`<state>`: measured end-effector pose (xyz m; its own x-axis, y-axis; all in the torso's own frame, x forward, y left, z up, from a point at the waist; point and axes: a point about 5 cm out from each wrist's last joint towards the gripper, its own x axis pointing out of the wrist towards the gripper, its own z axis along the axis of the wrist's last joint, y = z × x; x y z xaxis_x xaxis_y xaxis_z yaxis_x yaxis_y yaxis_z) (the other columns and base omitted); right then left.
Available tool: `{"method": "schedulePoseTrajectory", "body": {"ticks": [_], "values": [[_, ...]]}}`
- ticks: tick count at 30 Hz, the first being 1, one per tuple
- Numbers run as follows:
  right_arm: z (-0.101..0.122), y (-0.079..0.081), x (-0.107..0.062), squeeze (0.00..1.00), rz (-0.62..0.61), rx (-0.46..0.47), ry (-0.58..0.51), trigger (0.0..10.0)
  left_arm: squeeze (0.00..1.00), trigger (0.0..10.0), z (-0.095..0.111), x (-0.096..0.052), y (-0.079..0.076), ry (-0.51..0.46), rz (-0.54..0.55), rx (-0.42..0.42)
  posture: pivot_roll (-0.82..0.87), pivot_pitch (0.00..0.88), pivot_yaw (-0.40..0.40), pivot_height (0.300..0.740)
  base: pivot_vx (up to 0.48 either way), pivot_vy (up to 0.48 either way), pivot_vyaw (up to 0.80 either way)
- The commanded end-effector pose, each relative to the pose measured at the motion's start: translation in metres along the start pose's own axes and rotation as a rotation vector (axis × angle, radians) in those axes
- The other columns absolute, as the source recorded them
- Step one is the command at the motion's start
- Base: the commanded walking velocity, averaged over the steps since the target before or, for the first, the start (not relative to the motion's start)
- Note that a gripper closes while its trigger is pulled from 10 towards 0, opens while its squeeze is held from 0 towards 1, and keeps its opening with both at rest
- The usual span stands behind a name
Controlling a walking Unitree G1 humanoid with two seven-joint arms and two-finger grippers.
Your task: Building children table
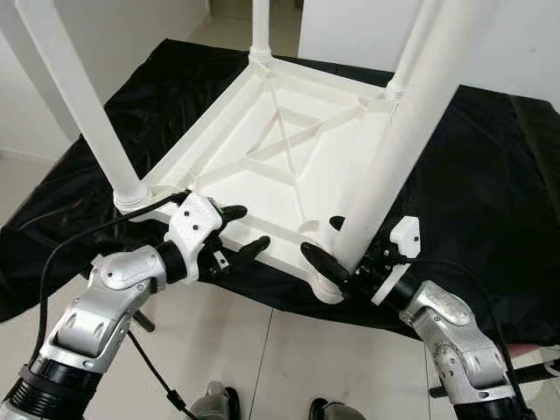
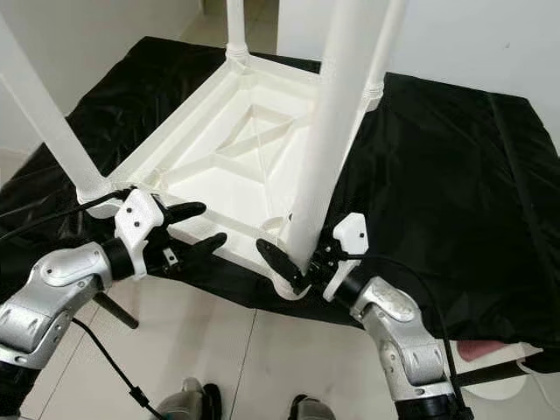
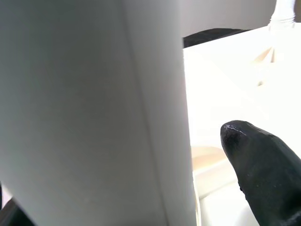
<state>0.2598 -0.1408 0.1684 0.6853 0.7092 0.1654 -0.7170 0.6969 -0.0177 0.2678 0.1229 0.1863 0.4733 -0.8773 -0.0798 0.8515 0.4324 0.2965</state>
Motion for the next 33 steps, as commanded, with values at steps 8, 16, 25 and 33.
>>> {"method": "schedulePoseTrajectory", "body": {"ticks": [8,16,25,33], "values": [[0.012,-0.040,-0.018,0.00,-0.254,-0.063,-0.044,10.0,0.00,10.0,-0.004,0.011,-0.015,-0.001,-0.145,0.016,0.05,0.160,-0.012,0.740,0.000,0.000,0.00],[0.017,-0.046,-0.026,0.00,-0.306,-0.081,-0.055,10.0,0.00,10.0,-0.002,0.020,-0.014,-0.020,-0.152,0.045,0.04,0.161,-0.018,0.740,0.000,0.000,0.00],[0.022,-0.050,-0.029,0.00,-0.326,-0.092,-0.057,10.0,0.00,10.0,0.008,0.045,-0.001,-0.071,-0.098,0.093,0.03,0.158,-0.033,0.740,0.000,0.000,0.00],[0.018,-0.049,-0.029,0.00,-0.354,-0.072,-0.058,10.0,0.00,10.0,0.004,0.064,-0.005,-0.066,-0.050,0.050,0.02,0.155,-0.016,0.740,0.000,0.000,0.00]]}}
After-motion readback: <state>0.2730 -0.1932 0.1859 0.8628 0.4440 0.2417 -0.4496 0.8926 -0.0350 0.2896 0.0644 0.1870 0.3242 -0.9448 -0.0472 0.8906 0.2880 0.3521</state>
